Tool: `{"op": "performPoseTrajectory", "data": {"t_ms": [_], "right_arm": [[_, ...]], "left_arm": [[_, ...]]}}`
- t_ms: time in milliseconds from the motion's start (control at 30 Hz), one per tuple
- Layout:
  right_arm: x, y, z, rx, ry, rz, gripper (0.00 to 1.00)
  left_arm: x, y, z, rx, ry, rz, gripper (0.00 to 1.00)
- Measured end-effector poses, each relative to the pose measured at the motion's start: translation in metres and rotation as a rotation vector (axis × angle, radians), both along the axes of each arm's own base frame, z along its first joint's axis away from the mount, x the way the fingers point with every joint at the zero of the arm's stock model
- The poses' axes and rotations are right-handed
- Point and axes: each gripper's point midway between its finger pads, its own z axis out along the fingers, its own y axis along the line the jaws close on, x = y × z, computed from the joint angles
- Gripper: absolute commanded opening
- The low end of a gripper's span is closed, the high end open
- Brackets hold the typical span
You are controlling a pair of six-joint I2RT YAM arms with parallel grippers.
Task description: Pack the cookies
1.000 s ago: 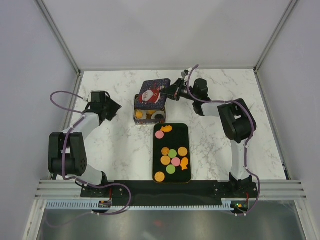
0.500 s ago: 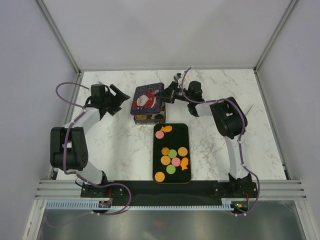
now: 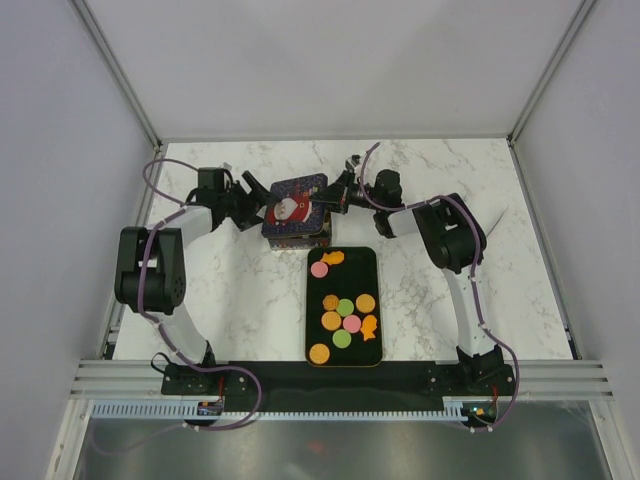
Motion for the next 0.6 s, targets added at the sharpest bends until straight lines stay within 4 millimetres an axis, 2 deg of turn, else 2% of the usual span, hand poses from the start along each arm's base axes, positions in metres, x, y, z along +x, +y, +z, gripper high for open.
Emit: {"op": "performPoseTrajectory", "data": {"t_ms": [233,600], "right_arm": [[0.003,-0.005,-0.001,0.023,0.008,-0.005,0.07],[0.008,-0.018,-0.004,0.029,0.026,-0.017,0.10]], "left_arm": [[0.006,-0.004,0.002,0.015,-0.019,-0.035,0.88],[0.007,-0.013,-0.007,0.080,0.022,-0.080,0.87]]}}
